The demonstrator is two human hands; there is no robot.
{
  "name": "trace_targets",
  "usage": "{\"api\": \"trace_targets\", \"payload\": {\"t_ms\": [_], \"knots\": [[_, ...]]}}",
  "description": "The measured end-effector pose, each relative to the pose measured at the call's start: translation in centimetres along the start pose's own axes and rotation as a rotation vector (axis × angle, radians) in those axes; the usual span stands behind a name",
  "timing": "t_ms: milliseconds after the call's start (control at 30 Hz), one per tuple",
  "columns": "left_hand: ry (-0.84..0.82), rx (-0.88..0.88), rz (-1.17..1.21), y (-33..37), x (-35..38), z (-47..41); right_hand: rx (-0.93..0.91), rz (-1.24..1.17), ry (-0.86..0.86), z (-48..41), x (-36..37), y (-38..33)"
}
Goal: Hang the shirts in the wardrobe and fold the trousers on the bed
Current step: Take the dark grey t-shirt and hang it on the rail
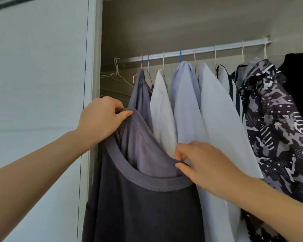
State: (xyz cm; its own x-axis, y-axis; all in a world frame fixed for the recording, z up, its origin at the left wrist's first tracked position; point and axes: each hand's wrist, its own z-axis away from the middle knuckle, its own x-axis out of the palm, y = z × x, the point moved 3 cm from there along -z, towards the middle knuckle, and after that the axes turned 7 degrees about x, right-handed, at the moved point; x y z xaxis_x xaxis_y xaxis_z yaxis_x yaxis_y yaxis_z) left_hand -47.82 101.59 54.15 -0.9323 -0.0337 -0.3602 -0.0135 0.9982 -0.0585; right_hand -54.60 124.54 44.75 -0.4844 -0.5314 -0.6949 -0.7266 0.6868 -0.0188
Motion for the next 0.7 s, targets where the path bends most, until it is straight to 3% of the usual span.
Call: {"api": "trace_targets", "payload": {"t_ms": [100, 267, 567, 700], "knots": [[0.104, 0.123, -0.221, 0.1, -1.3, -0.9, -0.043, -0.072, -0.023, -2.0, 0.3, -0.7], [0.279, 0.352, -0.384, -1.2, -2.1, -3.3, -0.126, -0.093, -0.01, -6.1, -0.2, -3.0], [0.403, 0.367, -0.396, -4.4, -0.9, -5.6, -0.23, -0.097, 0.265, -19.3, -2.5, -5.7], [0.436, 0.412, -0.414, -4.8, -0.8, -5.8, -0.311, -0.114, 0.293, -25.0, -2.5, -8.2]]}}
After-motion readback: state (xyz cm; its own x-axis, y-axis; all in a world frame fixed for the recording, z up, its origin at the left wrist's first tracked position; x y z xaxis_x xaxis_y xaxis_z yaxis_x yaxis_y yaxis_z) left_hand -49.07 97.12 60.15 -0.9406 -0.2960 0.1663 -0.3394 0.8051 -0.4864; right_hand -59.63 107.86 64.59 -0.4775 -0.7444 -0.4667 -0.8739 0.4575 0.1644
